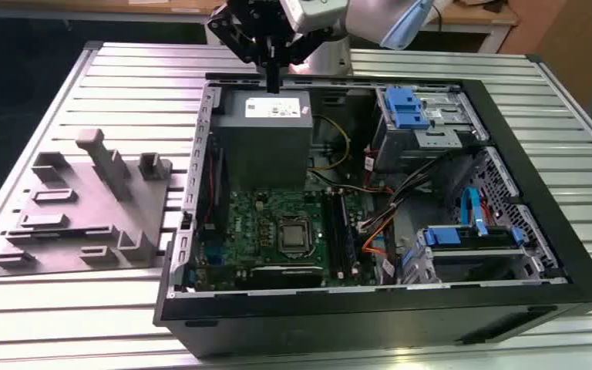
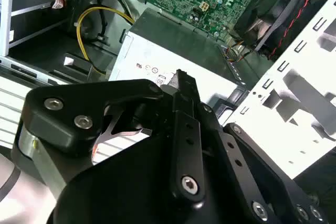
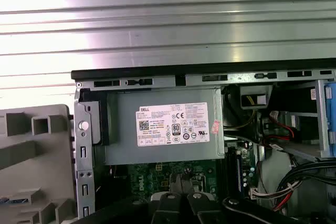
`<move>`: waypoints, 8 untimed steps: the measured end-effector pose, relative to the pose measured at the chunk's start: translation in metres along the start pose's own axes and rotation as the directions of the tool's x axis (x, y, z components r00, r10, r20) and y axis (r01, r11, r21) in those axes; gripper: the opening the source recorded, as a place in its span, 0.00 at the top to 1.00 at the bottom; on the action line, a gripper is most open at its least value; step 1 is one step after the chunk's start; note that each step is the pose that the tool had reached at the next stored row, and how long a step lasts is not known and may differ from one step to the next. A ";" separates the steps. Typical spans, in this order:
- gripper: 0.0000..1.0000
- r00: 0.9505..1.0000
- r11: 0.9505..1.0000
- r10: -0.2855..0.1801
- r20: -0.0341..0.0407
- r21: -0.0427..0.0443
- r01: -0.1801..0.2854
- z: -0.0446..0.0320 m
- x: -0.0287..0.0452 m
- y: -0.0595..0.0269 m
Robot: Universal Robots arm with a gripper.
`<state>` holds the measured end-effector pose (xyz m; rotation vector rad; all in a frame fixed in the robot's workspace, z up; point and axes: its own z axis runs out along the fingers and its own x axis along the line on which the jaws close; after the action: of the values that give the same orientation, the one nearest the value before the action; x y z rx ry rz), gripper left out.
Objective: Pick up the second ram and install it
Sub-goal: 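Reach for the second ram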
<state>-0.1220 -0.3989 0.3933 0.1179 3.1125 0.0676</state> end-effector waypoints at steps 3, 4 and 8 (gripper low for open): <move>0.90 1.000 1.000 0.000 0.000 0.000 0.000 0.0000 0.0000 0.0000; 0.90 1.000 1.000 0.000 0.000 0.000 0.000 0.0000 0.0000 0.0000; 0.90 1.000 1.000 0.000 0.000 0.000 0.000 0.0000 0.0000 0.0000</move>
<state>-0.1220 -0.3989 0.3933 0.1180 3.1125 0.0677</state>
